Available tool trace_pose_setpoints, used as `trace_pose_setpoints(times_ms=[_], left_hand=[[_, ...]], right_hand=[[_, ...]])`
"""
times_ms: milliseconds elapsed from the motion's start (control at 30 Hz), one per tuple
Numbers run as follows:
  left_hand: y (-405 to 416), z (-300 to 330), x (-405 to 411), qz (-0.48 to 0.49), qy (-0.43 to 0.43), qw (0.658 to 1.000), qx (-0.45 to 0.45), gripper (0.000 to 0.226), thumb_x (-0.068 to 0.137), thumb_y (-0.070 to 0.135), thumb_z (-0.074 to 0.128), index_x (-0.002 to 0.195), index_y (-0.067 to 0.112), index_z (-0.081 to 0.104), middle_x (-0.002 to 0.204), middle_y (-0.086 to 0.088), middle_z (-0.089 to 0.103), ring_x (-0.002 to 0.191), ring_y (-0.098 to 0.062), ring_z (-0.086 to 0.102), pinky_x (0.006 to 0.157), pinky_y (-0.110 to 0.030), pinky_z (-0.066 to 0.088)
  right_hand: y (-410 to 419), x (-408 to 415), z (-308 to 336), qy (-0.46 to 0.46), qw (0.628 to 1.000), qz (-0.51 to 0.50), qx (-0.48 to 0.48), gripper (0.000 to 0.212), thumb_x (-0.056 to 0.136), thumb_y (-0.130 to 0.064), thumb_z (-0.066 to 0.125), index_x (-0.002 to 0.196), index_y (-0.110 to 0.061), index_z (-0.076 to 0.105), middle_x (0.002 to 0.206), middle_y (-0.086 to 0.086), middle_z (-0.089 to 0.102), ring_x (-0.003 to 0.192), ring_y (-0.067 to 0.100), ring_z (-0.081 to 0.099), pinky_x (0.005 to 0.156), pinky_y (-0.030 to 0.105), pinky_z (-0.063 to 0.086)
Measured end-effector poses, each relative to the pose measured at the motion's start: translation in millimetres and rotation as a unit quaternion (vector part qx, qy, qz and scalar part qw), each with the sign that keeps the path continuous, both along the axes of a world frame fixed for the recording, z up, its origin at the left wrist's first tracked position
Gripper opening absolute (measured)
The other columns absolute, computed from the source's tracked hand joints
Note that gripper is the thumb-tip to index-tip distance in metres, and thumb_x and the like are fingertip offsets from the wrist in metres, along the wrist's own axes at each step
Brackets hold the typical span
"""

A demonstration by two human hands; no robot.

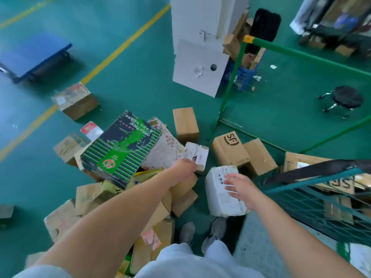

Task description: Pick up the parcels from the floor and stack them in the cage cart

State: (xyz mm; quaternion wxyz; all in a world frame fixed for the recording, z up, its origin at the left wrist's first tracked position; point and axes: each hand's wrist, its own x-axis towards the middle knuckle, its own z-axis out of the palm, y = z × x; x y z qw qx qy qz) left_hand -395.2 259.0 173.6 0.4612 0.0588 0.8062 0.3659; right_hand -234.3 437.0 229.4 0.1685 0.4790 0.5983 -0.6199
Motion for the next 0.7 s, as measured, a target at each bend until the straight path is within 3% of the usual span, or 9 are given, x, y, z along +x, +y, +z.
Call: trace_pose_setpoints(times_ms=[33,100,133,333,400,467,567,633,700], left_hand=[[3.2,6.7,-2.6,0.064,-0.065,0.996,0.003,0.038,0.103,0.016,0.052,0.140,0.008,0.059,0.142,-0.012,0.060,0.125,-0.020,0.058,0.103,-0.030,0.048],[12.0,18.2,1.3,0.072,-0.048,0.996,0.001,0.035,0.098,0.017,0.057,0.130,0.006,0.065,0.131,-0.016,0.067,0.098,-0.017,0.064,0.085,-0.030,0.055],[14.1,22.4,2.5,0.082,-0.033,0.996,-0.001,0.035,0.095,0.019,0.059,0.127,0.006,0.067,0.128,-0.016,0.069,0.094,-0.017,0.063,0.086,-0.033,0.056],[51.3,19.7,14.8,0.093,-0.036,0.994,-0.036,0.036,0.092,0.016,0.056,0.124,0.005,0.067,0.102,-0.006,0.066,0.091,-0.021,0.062,0.091,-0.043,0.057],[69.1,14.6,19.0,0.097,-0.056,0.993,-0.032,0.034,0.094,0.014,0.056,0.124,0.003,0.066,0.094,-0.002,0.064,0.084,-0.019,0.063,0.082,-0.038,0.059],[85.4,4.7,20.3,0.099,-0.075,0.992,-0.039,0.031,0.099,0.013,0.055,0.126,0.003,0.065,0.085,0.003,0.061,0.071,-0.011,0.059,0.064,-0.025,0.053],[108.1,-26.2,17.8,0.099,-0.082,0.991,-0.046,0.029,0.101,0.017,0.054,0.126,0.007,0.065,0.083,0.007,0.059,0.067,-0.005,0.055,0.057,-0.021,0.044],[119.4,-55.6,12.7,0.106,-0.118,0.986,-0.049,0.021,0.103,0.019,0.051,0.115,0.010,0.065,0.084,0.006,0.058,0.069,-0.006,0.054,0.060,-0.021,0.045],[132.8,-89.3,10.0,0.121,-0.212,0.969,-0.040,0.025,0.109,0.018,0.039,0.096,0.011,0.058,0.085,0.003,0.055,0.072,-0.010,0.050,0.064,-0.020,0.040]], right_hand=[[4.4,-3.3,-5.0,-0.002,1.000,0.009,-0.001,0.017,0.104,-0.021,0.057,0.118,-0.018,0.067,0.116,0.008,0.070,0.107,0.023,0.067,0.089,0.034,0.055],[15.3,-6.6,-12.3,-0.002,1.000,0.020,-0.002,0.018,0.104,-0.021,0.058,0.119,-0.017,0.067,0.116,0.008,0.071,0.105,0.022,0.067,0.086,0.033,0.056],[21.9,-8.4,-16.6,-0.005,0.999,0.031,-0.006,0.019,0.104,-0.021,0.058,0.121,-0.017,0.067,0.115,0.007,0.071,0.106,0.022,0.067,0.084,0.032,0.055],[64.3,-11.8,-46.3,-0.021,0.998,0.054,-0.021,0.021,0.106,-0.021,0.054,0.123,-0.016,0.066,0.114,0.006,0.070,0.103,0.021,0.067,0.082,0.032,0.054],[77.8,-10.6,-60.1,-0.030,0.997,0.063,-0.021,0.023,0.107,-0.022,0.053,0.125,-0.015,0.065,0.114,0.006,0.070,0.104,0.021,0.066,0.087,0.033,0.054],[91.0,-8.8,-78.6,-0.045,0.996,0.077,-0.018,0.024,0.108,-0.023,0.051,0.126,-0.014,0.064,0.116,0.006,0.069,0.107,0.022,0.066,0.090,0.034,0.053],[106.3,-6.4,-111.1,-0.063,0.994,0.088,-0.020,0.023,0.108,-0.022,0.051,0.125,-0.014,0.064,0.116,0.007,0.068,0.108,0.023,0.065,0.088,0.034,0.053],[113.4,-6.0,-133.5,-0.072,0.993,0.091,-0.023,0.021,0.108,-0.022,0.051,0.122,-0.015,0.064,0.117,0.006,0.068,0.108,0.023,0.065,0.088,0.034,0.053],[123.2,-2.2,-166.7,-0.089,0.992,0.083,-0.029,0.020,0.107,-0.023,0.052,0.121,-0.016,0.065,0.117,0.007,0.069,0.106,0.022,0.064,0.091,0.034,0.053]])
